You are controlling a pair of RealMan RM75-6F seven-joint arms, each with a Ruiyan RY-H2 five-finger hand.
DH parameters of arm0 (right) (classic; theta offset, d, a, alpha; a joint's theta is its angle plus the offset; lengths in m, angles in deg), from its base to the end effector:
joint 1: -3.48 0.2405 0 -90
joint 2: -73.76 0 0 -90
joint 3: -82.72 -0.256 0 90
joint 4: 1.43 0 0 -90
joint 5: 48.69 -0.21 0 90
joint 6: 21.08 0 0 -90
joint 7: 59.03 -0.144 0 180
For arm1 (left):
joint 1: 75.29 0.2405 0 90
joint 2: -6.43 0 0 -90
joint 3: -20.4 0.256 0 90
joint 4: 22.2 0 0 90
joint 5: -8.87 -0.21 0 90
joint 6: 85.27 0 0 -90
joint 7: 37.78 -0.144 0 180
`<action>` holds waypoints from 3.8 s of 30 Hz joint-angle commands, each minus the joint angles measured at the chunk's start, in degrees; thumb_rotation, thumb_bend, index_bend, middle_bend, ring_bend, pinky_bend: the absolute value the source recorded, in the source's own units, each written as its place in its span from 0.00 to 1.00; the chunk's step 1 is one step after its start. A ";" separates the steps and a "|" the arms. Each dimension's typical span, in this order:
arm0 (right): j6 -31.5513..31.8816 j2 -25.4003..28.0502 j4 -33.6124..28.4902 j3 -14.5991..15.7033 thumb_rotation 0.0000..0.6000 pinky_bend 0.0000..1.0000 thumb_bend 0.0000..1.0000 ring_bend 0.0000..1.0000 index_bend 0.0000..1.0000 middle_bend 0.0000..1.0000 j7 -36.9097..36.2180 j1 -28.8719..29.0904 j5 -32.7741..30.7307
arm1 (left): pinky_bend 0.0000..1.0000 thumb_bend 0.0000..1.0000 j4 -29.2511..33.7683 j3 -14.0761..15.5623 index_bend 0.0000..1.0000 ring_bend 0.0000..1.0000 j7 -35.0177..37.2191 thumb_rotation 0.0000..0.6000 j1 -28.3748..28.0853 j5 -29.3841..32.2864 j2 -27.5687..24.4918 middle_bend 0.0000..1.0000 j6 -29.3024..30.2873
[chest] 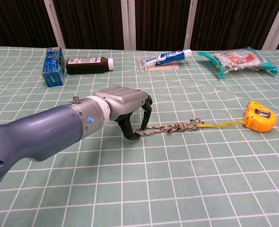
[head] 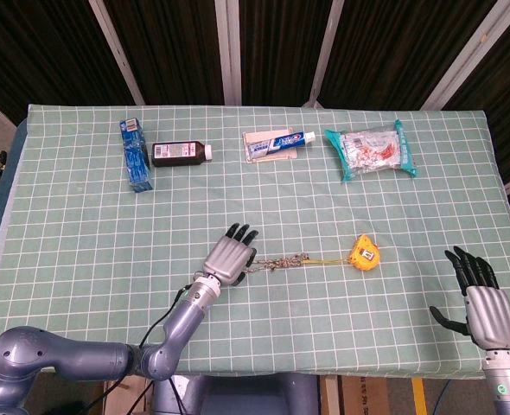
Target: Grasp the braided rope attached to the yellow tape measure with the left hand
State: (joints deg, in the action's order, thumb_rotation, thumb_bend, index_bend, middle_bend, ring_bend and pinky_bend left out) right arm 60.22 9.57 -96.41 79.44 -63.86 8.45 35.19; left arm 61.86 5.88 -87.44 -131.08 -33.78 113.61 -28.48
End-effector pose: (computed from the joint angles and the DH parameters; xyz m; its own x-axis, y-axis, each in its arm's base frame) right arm -0.3088 -0.1820 0.1484 0.2662 -0.0622 0.9619 -0.9630 0.0257 0.2682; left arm -0.0366 0.3184 -0.1077 0.5859 0.2887 0.7572 0.7715 -0.4847 -0.4122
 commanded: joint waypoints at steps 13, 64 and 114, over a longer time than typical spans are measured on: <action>-0.16 0.04 -0.09 -0.16 1.00 0.00 0.25 0.00 0.00 0.00 -0.23 0.15 -0.07 | 0.00 0.44 -1.44 1.12 0.54 0.00 1.39 1.00 -0.83 0.06 0.92 0.09 0.22; 1.58 -0.60 0.61 0.13 1.00 0.00 0.25 0.00 0.00 0.00 2.16 -0.17 1.63 | 0.00 0.53 16.60 6.87 0.55 0.00 8.33 1.00 10.39 -9.38 -27.33 0.10 10.47; 3.18 -0.52 0.85 1.14 1.00 0.00 0.25 0.00 0.00 0.00 4.74 -0.69 4.36 | 0.00 0.01 19.19 22.73 0.00 0.00 46.08 1.00 42.77 -44.05 -44.20 0.00 33.06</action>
State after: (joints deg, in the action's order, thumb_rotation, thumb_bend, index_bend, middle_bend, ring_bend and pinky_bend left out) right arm 63.28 9.03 -95.57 80.54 -59.21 7.77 39.37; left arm 81.98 25.95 -43.16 -91.59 -73.24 69.22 0.79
